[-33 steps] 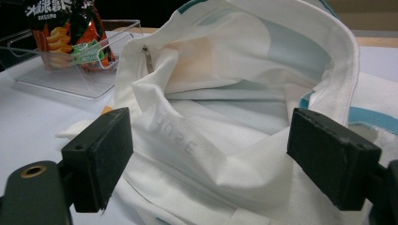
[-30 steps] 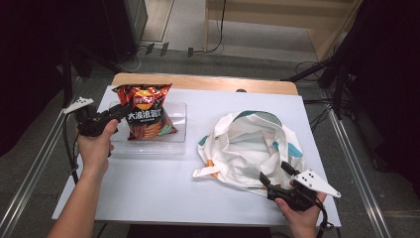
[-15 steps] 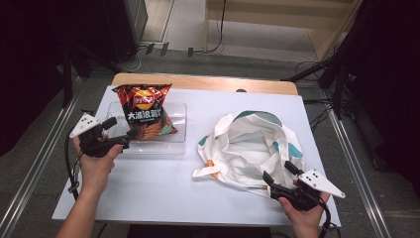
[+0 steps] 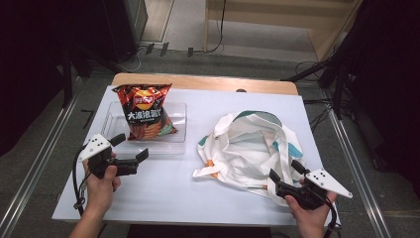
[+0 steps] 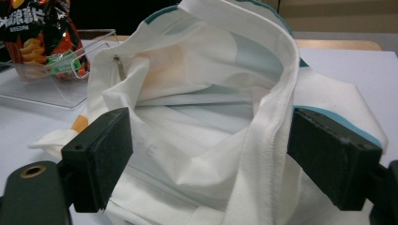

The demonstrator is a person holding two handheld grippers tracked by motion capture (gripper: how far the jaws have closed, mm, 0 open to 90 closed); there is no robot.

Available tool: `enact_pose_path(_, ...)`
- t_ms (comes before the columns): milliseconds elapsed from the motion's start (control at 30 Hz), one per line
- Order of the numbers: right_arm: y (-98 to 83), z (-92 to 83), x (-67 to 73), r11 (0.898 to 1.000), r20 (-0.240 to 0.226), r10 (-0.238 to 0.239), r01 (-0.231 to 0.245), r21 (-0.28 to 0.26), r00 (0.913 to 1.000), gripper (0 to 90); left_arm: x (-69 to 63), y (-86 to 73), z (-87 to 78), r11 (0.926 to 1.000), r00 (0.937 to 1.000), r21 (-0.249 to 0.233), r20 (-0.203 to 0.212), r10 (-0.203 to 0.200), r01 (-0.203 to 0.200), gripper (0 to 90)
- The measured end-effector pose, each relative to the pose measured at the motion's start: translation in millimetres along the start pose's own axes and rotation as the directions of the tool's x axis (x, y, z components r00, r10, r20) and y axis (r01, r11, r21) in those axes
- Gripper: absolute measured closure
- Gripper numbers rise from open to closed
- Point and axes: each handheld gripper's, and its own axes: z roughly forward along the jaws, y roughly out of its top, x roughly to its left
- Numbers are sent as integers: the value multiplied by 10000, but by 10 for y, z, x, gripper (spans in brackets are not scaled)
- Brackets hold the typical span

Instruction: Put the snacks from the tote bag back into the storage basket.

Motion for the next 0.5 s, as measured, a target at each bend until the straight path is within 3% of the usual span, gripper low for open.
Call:
enact_pose_path(200, -16, -16, -99, 9999, 151, -152, 151, 37, 9998, 147, -68, -225, -86, 9999, 9989, 9, 455, 109, -109, 0)
enact_pose_path(300, -24, -23, -185, 10000, 347, -35, 33, 71, 9994, 146, -64, -298, -88, 9998, 9995, 180, 313, -32, 27, 0)
enact_pose_path(500, -40, -62, -354, 9997, 702, 255, -254, -15, 9972, 147, -11, -363, -134, 9993, 9993, -6, -4, -370, 370, 0)
